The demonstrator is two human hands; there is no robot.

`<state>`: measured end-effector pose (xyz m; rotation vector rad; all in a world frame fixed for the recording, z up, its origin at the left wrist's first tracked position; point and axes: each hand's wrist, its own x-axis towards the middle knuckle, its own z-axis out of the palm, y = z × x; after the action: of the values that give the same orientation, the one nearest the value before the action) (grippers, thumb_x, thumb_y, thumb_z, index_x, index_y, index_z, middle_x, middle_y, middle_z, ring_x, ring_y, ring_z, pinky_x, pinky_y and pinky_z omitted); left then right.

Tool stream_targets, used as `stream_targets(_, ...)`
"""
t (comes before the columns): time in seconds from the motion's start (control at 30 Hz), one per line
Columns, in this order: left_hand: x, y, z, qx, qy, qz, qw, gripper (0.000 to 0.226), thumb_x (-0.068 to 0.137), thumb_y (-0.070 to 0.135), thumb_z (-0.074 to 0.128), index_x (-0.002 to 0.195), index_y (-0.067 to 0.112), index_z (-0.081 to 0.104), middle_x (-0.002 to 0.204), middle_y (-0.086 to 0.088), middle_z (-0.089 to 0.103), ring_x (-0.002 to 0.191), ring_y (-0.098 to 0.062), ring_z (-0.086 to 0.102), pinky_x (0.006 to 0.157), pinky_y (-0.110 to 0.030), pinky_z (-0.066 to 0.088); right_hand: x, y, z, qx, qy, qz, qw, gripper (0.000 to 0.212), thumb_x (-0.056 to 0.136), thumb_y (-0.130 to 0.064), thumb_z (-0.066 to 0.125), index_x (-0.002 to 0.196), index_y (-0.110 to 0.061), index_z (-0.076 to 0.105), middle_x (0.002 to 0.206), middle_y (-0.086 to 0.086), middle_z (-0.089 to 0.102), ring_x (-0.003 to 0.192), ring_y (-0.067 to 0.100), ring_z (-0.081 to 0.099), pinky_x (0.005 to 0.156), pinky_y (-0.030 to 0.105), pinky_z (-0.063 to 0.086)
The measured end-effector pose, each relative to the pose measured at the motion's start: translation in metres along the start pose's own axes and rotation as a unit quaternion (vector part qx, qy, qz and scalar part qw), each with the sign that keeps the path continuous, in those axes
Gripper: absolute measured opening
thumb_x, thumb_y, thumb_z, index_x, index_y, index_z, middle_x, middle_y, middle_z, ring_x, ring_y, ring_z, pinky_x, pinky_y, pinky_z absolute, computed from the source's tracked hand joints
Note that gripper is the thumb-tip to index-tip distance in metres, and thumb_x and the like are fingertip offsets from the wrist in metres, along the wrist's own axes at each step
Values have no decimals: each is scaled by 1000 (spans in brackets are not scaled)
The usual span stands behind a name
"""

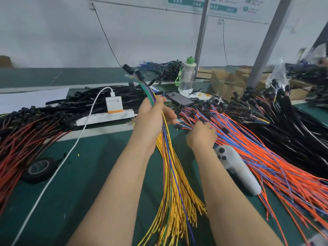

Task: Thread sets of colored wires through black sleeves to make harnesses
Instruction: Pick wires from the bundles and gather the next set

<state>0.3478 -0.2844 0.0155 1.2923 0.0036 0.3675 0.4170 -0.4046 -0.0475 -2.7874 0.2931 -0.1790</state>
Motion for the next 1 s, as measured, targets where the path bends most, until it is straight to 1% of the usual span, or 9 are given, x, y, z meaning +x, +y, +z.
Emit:
stream_targets(0.1,8,-12,4,66,-4,-30,997,19,102,12,32,89,13,46,46,3,61,42,-8,57,56,-22,47,17,2,10,-16,-21,38,999,45,91,-11,52,134,-6,44,145,17,37,133,38,31,109,49,25)
stream_targets(0.2,19,-31,7,9,4,-114,993,18,102,11,32,88,13,44,49,3,63,43,-7,59,62,-26,43,29,5,17,-19,-2,49,999,40,89,-10,55,129,-6,51,140,16,43,131,37,36,107,48,26)
stream_targets(0.3,25,-45,12,-49,5,-168,985,20,102,13,32,86,15,42,67,0,68,58,-9,64,62,-26,47,35,5,19,9,32,57,998,35,91,-9,53,126,-6,53,135,15,49,127,35,42,104,45,31)
stream_targets(0.43,28,-60,22,-75,37,-180,980,23,103,15,32,83,15,43,89,-4,62,84,-17,62,74,-30,50,31,-7,7,191,123,0,974,24,95,-7,43,118,-3,49,123,20,55,112,37,53,83,39,39)
stream_targets(0.5,31,-65,25,-76,69,-174,979,20,102,13,36,85,15,45,89,-4,61,80,-18,61,65,-27,49,23,-20,-8,264,129,-71,953,19,96,-10,44,112,-5,53,111,21,63,102,38,57,73,38,36)
stream_targets(0.63,40,-61,23,-88,108,-155,978,15,102,16,38,96,11,51,81,-3,59,63,-13,55,54,-25,43,4,-42,-30,211,8,-202,956,13,93,-16,53,100,-13,64,96,16,70,93,34,62,81,37,49)
stream_targets(0.77,45,-39,12,-141,129,-167,967,22,99,11,41,81,15,52,71,-3,60,57,-13,57,56,-24,45,-16,-56,-39,192,-19,-267,944,21,93,-16,52,107,-17,68,100,12,70,97,29,61,81,32,47)
stream_targets(0.9,46,8,-15,-190,128,-98,968,24,102,10,29,83,17,43,67,2,65,68,-10,64,66,-24,47,-36,-57,-48,242,-124,-310,911,23,99,-26,48,84,-17,62,79,2,68,80,23,62,83,41,51)
stream_targets(1.0,41,47,-38,-227,126,-14,966,20,101,10,32,84,14,43,54,1,57,48,-10,62,51,-22,52,-61,-62,-47,347,-243,-312,850,39,103,-29,39,89,-1,62,65,-3,60,67,16,55,69,31,50)
